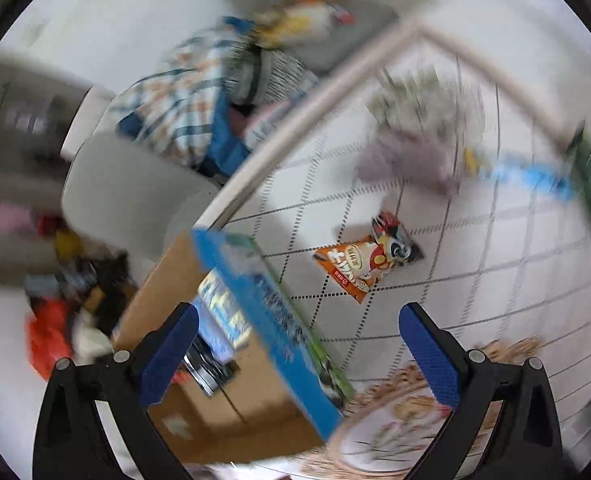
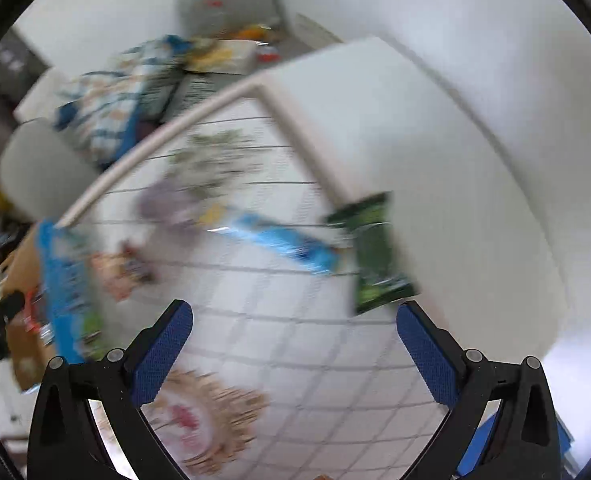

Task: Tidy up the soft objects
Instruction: 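Grasp the orange seed bag with the left tool while the right tool grasps the green seaweed bag, then carry both bags into the box and open both tools to release them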

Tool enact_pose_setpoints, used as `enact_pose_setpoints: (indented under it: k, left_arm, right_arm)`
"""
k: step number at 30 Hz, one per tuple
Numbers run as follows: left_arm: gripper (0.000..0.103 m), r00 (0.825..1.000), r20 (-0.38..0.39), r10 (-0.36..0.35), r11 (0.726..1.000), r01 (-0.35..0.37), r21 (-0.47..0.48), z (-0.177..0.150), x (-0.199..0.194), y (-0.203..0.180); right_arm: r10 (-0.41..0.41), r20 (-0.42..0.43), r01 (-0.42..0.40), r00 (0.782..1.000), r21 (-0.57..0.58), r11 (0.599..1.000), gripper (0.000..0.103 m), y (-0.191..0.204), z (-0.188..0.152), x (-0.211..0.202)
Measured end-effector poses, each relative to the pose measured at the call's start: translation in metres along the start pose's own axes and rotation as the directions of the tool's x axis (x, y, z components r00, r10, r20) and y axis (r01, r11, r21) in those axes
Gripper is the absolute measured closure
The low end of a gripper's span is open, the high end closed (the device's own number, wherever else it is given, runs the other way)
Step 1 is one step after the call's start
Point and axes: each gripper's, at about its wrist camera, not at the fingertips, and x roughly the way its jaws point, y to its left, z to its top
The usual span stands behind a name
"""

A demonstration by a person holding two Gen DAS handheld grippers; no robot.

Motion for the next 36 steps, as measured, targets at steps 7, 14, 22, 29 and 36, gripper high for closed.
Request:
enact_pose_setpoints:
  k: [7, 14, 22, 29, 36]
  left_arm:
    - [0.0, 0.979, -0.189, 0.071, 0.956, -0.013, 0.294, 0.019, 0.095, -0.059]
    - [0.001, 0.97, -0.217, 0.11, 0.927, -0.021, 0.376, 0.027, 0.134, -0.08]
    - [0.06, 0.98, -0.194, 0.04, 0.937, 0.03, 0.348, 0.031, 0.119, -0.102]
    - [0.063, 0.977, -0.2, -0.08, 0.977, 0.117, 0.181, 0.028, 0.109, -0.085]
    - [0.064, 0.934, -0.179, -0.309, 0.951, 0.3, -0.077, 0.01, 0.078, -0.07]
  right_arm:
    - [-0.03, -0.131, 0.034, 0.991, 0.035, 0.999, 0.0, -0.033, 0.022, 0.071]
    - [-0.07, -0.234, 0.068, 0.97, -0.018, 0.998, 0.0, -0.033, 0.033, 0.124]
    - [-0.101, -0.312, 0.096, 0.945, -0.032, 0.995, 0.019, -0.036, 0.038, 0.167]
    - [-0.082, -0.315, 0.085, 0.946, -0.003, 0.996, 0.057, -0.049, 0.029, 0.167]
    - [-0.008, -0.271, 0.023, 0.962, 0.052, 0.998, 0.061, -0.057, 0.009, 0.139]
